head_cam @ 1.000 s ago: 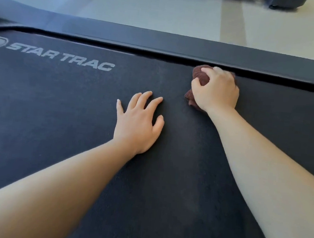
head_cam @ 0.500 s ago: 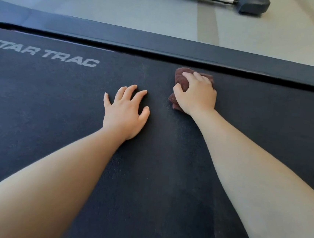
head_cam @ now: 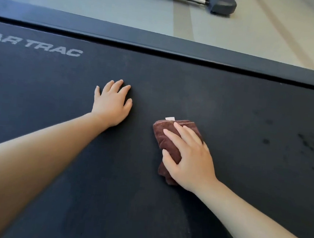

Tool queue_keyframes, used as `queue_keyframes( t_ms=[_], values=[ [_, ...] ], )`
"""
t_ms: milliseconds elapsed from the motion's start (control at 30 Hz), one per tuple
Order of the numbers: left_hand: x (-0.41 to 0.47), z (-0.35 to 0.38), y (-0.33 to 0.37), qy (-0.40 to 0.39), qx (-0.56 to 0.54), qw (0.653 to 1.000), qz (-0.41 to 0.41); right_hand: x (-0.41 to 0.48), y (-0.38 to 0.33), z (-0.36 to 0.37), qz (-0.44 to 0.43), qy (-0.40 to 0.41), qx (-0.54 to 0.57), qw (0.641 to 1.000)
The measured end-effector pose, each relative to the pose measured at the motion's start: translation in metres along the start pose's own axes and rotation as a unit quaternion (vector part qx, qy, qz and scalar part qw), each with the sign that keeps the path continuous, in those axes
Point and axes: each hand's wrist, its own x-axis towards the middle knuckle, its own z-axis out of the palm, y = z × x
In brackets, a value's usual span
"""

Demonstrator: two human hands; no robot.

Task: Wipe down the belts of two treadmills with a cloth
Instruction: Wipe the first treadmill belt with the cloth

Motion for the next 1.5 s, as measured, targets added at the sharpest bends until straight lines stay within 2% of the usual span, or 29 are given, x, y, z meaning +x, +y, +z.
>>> queue_keyframes(
  t_ms=[200,500,733,967,1167,1400,1500],
  values=[
    [-0.079,-0.003,0.027,-0.042,0.021,0.997,0.065,0.026,0.008,0.003,-0.012,0.022,0.052,0.998],
    [-0.194,-0.006,0.047,-0.067,0.039,0.995,0.064,0.076,0.017,0.006,-0.07,-0.004,0.057,0.996],
    [-0.195,-0.006,0.052,-0.02,-0.004,0.999,0.038,-0.002,0.021,-0.007,-0.138,-0.036,0.058,0.988],
    [-0.198,-0.006,0.048,-0.02,-0.005,0.999,0.049,-0.089,0.026,-0.022,-0.167,-0.045,0.052,0.984],
    [-0.197,-0.018,0.024,-0.071,0.045,0.989,0.119,-0.097,0.011,-0.021,-0.205,-0.036,0.062,0.976],
    [-0.24,-0.037,-0.023,-0.045,0.008,0.998,0.043,-0.096,-0.037,0.0,-0.238,-0.056,0.08,0.966],
    [-0.242,-0.039,-0.024,-0.036,-0.002,0.999,0.036,-0.089,-0.069,0.011,-0.239,-0.077,0.052,0.966]
  ],
)
